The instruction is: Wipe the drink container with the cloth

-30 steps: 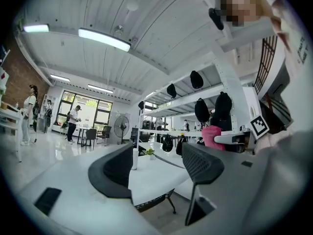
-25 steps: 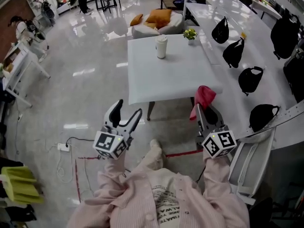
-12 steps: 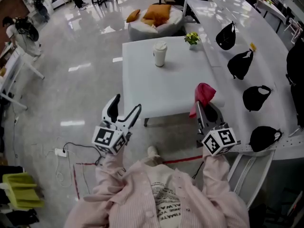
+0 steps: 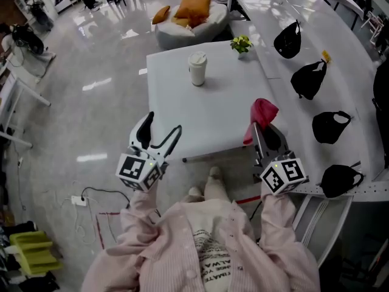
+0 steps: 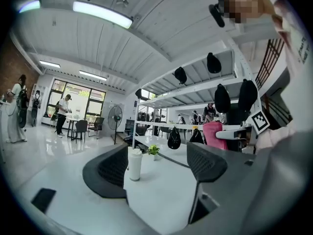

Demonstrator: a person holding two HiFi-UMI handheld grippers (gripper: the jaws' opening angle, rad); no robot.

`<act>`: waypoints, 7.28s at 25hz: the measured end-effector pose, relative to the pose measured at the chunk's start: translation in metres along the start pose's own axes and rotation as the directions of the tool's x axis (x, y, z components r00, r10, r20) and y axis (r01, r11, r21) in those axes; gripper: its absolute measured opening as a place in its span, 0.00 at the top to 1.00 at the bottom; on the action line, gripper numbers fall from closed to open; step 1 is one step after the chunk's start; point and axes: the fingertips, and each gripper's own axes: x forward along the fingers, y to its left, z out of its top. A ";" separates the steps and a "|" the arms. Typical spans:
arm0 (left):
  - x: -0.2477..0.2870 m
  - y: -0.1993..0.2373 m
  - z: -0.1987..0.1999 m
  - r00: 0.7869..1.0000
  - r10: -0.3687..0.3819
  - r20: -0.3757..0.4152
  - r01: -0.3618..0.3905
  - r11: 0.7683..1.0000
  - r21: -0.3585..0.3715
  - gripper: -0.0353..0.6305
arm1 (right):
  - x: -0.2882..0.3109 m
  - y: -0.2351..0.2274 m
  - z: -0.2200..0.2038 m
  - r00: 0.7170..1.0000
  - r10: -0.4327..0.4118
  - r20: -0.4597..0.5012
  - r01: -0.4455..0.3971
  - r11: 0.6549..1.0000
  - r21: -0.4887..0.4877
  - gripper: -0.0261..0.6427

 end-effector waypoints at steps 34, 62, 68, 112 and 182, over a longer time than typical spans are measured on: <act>0.249 0.105 -0.055 0.976 0.043 -0.212 -0.048 0.999 -0.022 0.38 | 0.278 -0.132 -0.015 0.951 0.253 -0.176 -0.251 0.967 0.035 0.89; 0.342 0.133 -0.139 0.916 -0.168 -0.366 0.173 0.985 -0.019 0.35 | 0.319 -0.153 -0.092 0.951 0.161 -0.264 -0.136 0.984 0.112 0.89; 0.346 0.130 -0.141 0.914 -0.179 -0.363 0.185 0.983 -0.019 0.35 | 0.314 -0.159 -0.093 0.954 0.137 -0.266 -0.110 0.987 0.113 0.89; 0.346 0.132 -0.142 0.919 -0.202 -0.339 0.203 0.979 -0.033 0.36 | 0.431 -0.027 -0.110 0.692 0.373 -0.618 -0.720 0.408 -0.561 0.89; 0.345 0.133 -0.145 0.931 -0.213 -0.296 0.198 0.977 -0.080 0.36 | 0.345 -0.025 -0.143 0.533 0.376 -0.758 -0.810 0.487 -0.327 0.89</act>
